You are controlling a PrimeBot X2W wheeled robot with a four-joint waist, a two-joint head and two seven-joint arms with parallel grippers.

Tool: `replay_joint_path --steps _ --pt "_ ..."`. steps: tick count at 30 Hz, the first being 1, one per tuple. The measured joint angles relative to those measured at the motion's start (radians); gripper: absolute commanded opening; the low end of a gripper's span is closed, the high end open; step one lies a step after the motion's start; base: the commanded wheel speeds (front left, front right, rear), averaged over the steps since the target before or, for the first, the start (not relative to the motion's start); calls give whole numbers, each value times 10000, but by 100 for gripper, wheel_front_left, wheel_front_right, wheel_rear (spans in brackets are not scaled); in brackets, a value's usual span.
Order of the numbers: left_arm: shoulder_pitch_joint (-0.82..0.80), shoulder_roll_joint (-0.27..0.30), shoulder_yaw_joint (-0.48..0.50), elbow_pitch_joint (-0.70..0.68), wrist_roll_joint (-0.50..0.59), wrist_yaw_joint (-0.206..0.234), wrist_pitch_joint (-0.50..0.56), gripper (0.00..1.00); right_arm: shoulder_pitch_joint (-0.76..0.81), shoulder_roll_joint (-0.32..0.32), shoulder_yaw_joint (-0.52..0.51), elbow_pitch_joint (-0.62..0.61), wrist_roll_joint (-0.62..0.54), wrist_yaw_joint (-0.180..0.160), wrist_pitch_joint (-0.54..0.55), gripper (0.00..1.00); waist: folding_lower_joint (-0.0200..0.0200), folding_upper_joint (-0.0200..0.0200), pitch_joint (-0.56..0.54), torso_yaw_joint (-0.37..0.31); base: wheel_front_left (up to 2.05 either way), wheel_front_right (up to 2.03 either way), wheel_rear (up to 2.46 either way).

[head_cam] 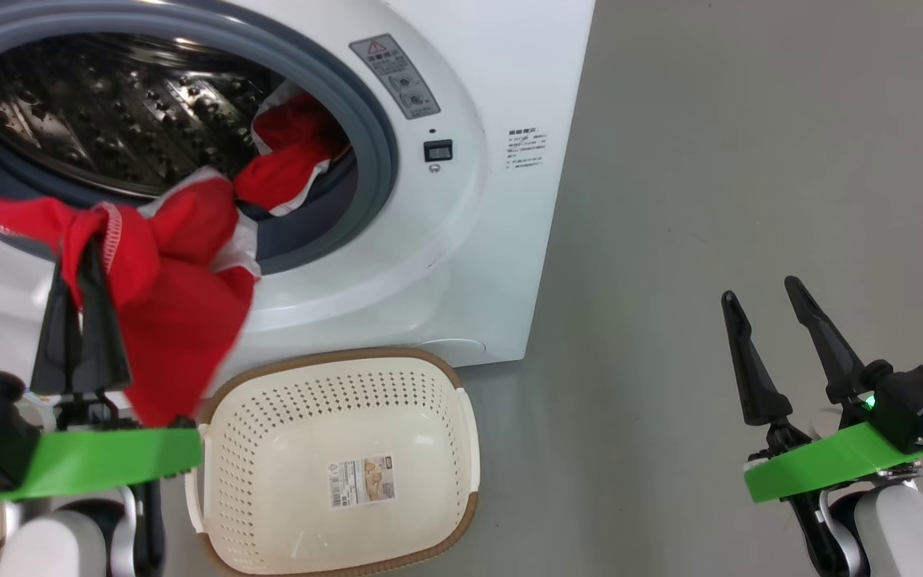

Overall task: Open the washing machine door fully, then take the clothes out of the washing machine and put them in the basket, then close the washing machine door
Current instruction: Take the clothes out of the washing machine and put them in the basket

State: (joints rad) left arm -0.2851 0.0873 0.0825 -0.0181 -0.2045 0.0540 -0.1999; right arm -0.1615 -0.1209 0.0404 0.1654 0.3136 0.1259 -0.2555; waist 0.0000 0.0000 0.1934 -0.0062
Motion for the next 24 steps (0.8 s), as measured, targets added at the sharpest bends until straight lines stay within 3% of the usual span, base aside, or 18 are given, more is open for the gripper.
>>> replay_joint_path --steps 6,11,16,24 --pt "427 -59 -236 -980 -8 100 387 0 182 2 -54 -48 0 0 0 100 1 0 23 116 0 0 0" --pt "578 -180 -267 -963 -493 130 671 0 179 10 -56 -96 0 0 0 100 0 0 210 194 0 0 0" --pt "616 -240 -295 -27 -911 151 807 0 86 35 2 -146 0 0 0 100 0 0 526 198 0 0 0" --pt "25 -395 -454 2253 -2192 -230 648 0 -240 33 15 -171 2 0 0 100 0 0 1136 127 0 0 0"
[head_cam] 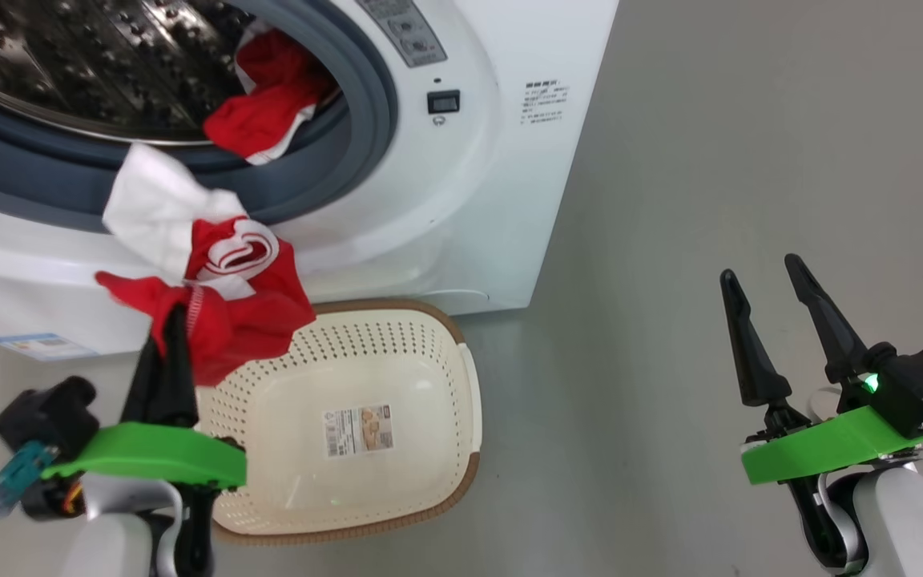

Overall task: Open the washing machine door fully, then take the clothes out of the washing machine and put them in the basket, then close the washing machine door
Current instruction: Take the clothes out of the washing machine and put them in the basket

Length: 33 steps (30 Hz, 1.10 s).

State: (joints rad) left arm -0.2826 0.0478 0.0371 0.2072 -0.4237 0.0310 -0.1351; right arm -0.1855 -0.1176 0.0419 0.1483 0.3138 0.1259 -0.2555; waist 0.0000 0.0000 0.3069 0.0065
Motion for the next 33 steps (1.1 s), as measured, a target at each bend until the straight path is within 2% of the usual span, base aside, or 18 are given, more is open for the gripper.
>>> replay_joint_path --steps 4,11,12,14,15,17,26,33 --pt "-723 -63 -278 1643 -334 -291 -44 0 -205 12 48 -35 0 0 0 100 -1 0 393 -78 0 0 0" --pt "-1725 -96 -456 3630 -399 -343 -171 0 -549 8 236 -77 4 0 0 100 0 0 940 -279 0 0 0" --pt "-2131 -119 -516 4614 -631 -485 -52 0 -601 12 268 -54 15 0 0 100 0 0 1163 -375 0 0 0" --pt "-2397 -130 -623 5288 -807 -593 169 0 -678 17 263 -27 31 0 0 100 0 0 1316 -435 0 0 0" --pt "-2849 -151 -809 6343 -826 -715 575 0 -751 48 291 113 56 0 0 100 0 0 1549 -518 0 0 0" --pt "-3658 -148 -1005 7716 -807 -857 614 0 -1111 82 422 140 56 0 0 100 0 0 1933 -657 0 0 0" --pt "-4753 65 -1482 9775 -627 -1118 957 0 -1592 159 546 192 88 0 0 100 0 0 2570 -1036 0 0 0" --pt "-5167 157 -2230 10401 12 -1300 790 0 -1699 238 556 320 107 0 0 100 0 0 2924 -1387 0 0 0"
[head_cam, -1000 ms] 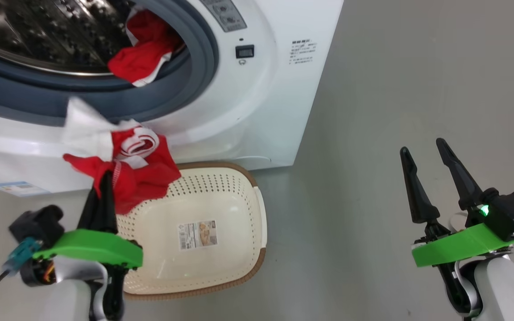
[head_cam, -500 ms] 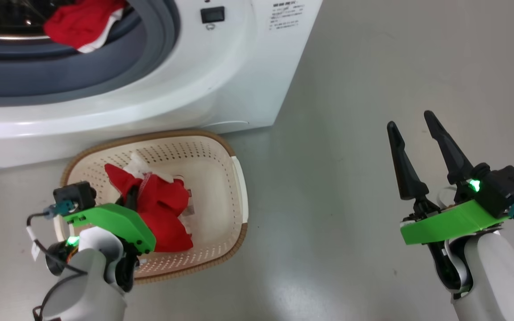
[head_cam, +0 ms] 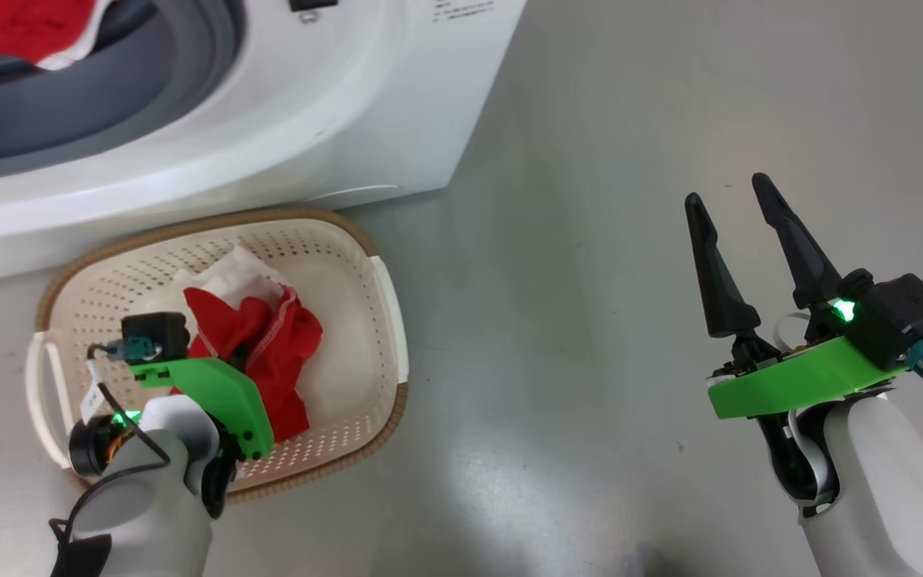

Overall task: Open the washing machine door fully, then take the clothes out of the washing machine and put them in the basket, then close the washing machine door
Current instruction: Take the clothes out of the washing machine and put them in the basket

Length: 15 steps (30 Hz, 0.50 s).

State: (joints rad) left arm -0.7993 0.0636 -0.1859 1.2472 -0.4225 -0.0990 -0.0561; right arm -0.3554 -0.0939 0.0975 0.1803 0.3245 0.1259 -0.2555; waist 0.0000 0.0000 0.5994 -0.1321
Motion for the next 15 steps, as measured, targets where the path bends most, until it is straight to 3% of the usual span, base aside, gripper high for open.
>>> replay_joint_path --steps 2,4,7,9,10,12,15 --pt "-30 0 -46 105 0 -2 -86 0 -1 33 -12 2 0 0 0 100 0 0 49 -71 0 0 0" --pt "-45 -2 -46 155 -8 -36 -92 20 -1 38 -12 12 0 0 0 100 0 0 64 -91 0 0 0" --pt "-53 -10 -35 251 -33 -73 -199 35 -1 46 -13 69 0 0 0 100 0 0 25 -81 0 0 0" --pt "-53 -44 -17 293 -140 -75 -326 53 0 46 -54 105 -6 0 0 100 0 0 -59 -42 0 0 0" --pt "-53 -65 -12 301 -182 -75 -454 53 0 44 -84 125 -8 0 0 100 0 0 -109 -18 0 0 0" --pt "-53 -111 25 307 -234 -84 -825 96 0 44 -121 153 -65 0 0 100 0 0 -224 35 0 0 0" --pt "-48 -153 65 330 -407 -165 -1137 100 2 42 -161 178 -96 0 0 100 0 0 -436 129 0 0 0"
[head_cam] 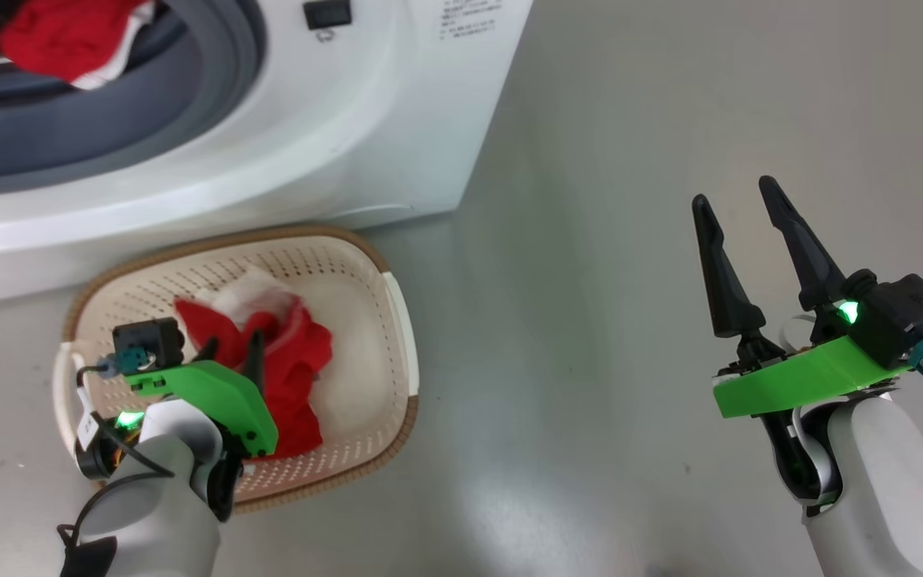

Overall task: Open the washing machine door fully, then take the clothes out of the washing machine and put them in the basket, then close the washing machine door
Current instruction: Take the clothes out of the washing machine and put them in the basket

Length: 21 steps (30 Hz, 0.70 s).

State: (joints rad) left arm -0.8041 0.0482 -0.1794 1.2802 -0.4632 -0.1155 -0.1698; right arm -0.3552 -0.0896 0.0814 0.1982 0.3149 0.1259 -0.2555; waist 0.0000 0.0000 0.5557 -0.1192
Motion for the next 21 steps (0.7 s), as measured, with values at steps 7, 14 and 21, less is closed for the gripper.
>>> replay_joint_path --steps 7,14,21 --pt "97 -104 -109 -104 -121 -81 -600 100 137 -102 -59 56 -15 0 0 100 0 0 -665 269 0 0 0" --pt "578 -159 -199 -955 -190 -84 -786 100 717 -174 -209 84 -15 0 0 100 0 0 -1451 561 0 0 0" --pt "1743 -144 -8 -3089 -105 -94 -798 100 1125 -217 -359 58 -12 0 0 100 0 0 -2271 816 0 0 0"
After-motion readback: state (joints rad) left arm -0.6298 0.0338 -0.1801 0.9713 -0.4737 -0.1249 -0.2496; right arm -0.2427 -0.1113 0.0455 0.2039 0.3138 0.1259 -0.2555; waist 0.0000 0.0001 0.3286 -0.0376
